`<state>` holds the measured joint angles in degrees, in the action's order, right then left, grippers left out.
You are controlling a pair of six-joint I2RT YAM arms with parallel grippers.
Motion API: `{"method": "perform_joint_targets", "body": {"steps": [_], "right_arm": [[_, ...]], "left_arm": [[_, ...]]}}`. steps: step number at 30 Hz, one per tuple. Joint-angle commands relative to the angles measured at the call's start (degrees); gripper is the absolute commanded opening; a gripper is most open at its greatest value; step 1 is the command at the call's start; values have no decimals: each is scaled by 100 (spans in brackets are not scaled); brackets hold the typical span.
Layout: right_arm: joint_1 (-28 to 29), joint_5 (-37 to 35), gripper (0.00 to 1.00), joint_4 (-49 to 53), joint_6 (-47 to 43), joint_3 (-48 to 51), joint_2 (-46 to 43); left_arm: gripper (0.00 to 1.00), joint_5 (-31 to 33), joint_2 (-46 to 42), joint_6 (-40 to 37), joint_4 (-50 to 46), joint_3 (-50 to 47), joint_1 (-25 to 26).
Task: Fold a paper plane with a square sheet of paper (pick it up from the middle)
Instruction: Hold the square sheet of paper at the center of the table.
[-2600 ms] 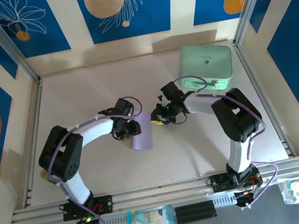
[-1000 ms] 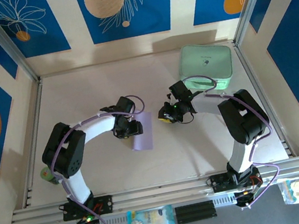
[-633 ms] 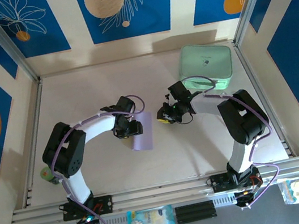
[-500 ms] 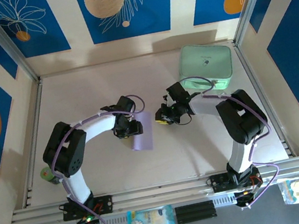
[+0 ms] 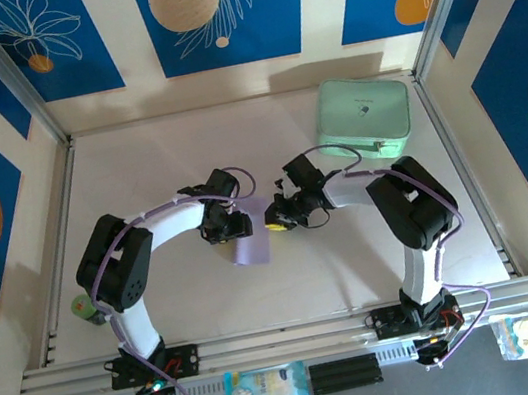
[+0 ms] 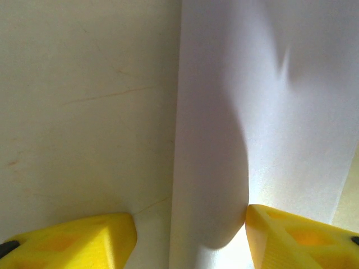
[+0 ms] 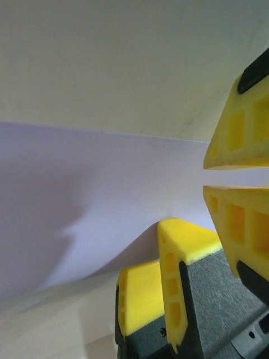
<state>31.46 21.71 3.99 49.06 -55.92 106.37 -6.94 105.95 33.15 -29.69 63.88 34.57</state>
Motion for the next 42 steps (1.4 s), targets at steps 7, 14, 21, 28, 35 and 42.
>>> {"method": "perform_joint_targets", "body": {"steps": [7,14,21,28,35,42], "right_arm": [[116,281,13,-21,93,-260,250],[132,294,12,67,62,-346,353],[150,307,12,137,17,-428,486],[177,152,12,432,-49,-517,589],[196,-254,9,1123,-278,-718,829],[190,-443,8,1634,-763,-788,1203]], "left_arm": [[60,-290,757,107,225,-324,89],[61,-290,762,114,235,-332,83],[61,-290,773,126,228,-346,83],[60,-264,777,129,209,-349,88],[60,-264,621,91,79,-246,77],[61,-5,-172,-26,-245,106,9]]}}
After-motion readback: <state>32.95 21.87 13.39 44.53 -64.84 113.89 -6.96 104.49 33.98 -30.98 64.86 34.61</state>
